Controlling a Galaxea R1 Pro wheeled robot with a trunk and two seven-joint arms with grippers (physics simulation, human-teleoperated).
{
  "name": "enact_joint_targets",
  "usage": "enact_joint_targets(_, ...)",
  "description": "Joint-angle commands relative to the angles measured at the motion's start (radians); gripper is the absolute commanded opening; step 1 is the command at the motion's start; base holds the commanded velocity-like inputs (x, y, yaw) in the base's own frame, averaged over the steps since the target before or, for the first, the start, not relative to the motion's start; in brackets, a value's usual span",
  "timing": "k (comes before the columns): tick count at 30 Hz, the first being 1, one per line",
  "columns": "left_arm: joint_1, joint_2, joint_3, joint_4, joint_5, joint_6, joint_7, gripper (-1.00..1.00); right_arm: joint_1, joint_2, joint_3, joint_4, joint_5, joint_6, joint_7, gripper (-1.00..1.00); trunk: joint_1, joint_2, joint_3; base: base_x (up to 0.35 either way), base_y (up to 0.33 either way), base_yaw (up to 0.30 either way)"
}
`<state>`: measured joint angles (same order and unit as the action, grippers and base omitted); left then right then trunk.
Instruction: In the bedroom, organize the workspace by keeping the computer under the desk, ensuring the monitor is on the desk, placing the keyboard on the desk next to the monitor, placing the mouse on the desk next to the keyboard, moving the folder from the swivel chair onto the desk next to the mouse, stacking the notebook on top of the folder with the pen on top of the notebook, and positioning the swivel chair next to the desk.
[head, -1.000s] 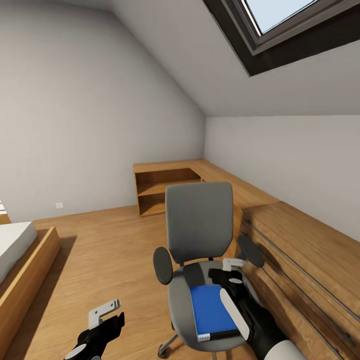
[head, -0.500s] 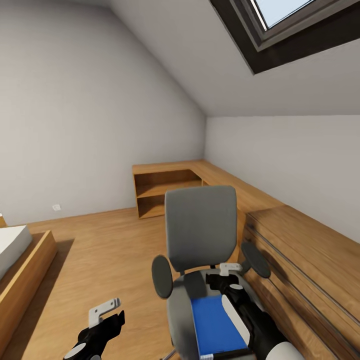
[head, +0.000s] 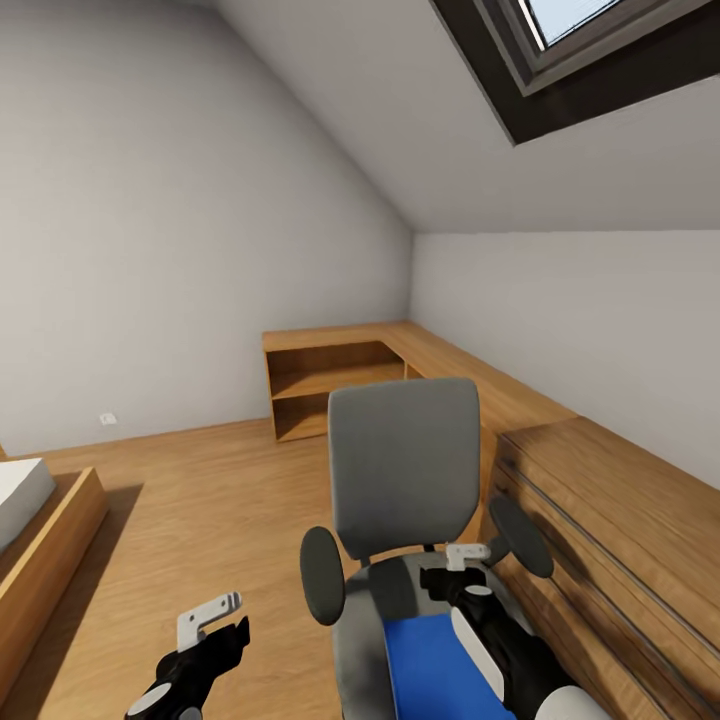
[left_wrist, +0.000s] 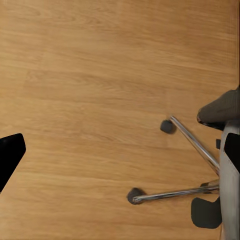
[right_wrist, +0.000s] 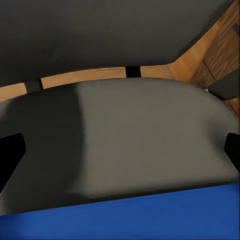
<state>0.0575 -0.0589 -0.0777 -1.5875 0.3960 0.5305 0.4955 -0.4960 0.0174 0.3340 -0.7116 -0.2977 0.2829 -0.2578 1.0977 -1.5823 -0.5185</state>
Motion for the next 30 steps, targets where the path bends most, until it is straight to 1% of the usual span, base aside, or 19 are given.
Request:
enact_joint_targets(1, 0.0, 0.0, -0.001, -0.008, 0.011, 0.001, 0.009, 1.0, -0.01, -0.001, 0.005, 0.03, -0.009, -0.013, -0.007, 1.0, 0.0, -0.001, -0.001, 0.013, 0.0, 0.0)
enact_joint_targets(4, 0.001, -0.001, -0.001, -0.016, 0.011, 0.002, 0.01, 1.0, -0.033, 0.0, 0.005, 0.091, -0.01, -0.04, -0.002, 1.0, 0.012, -0.022, -0.01, 0.007, 0.0, 0.0)
enact_joint_targets(9, 0.0, -0.002, 0.001, -0.02, 0.011, 0.002, 0.012, 1.0, -0.046, 0.001, 0.005, 0.124, -0.009, -0.054, 0.029, 1.0, 0.031, -0.057, -0.026, 0.002, 0.0, 0.0)
enact_joint_targets(30, 0.001, -0.002, -0.003, -0.02, 0.011, 0.002, 0.012, 1.0, -0.05, 0.004, 0.005, 0.124, -0.009, -0.047, 0.037, 1.0, 0.111, -0.204, -0.092, 0.0, 0.0, 0.0)
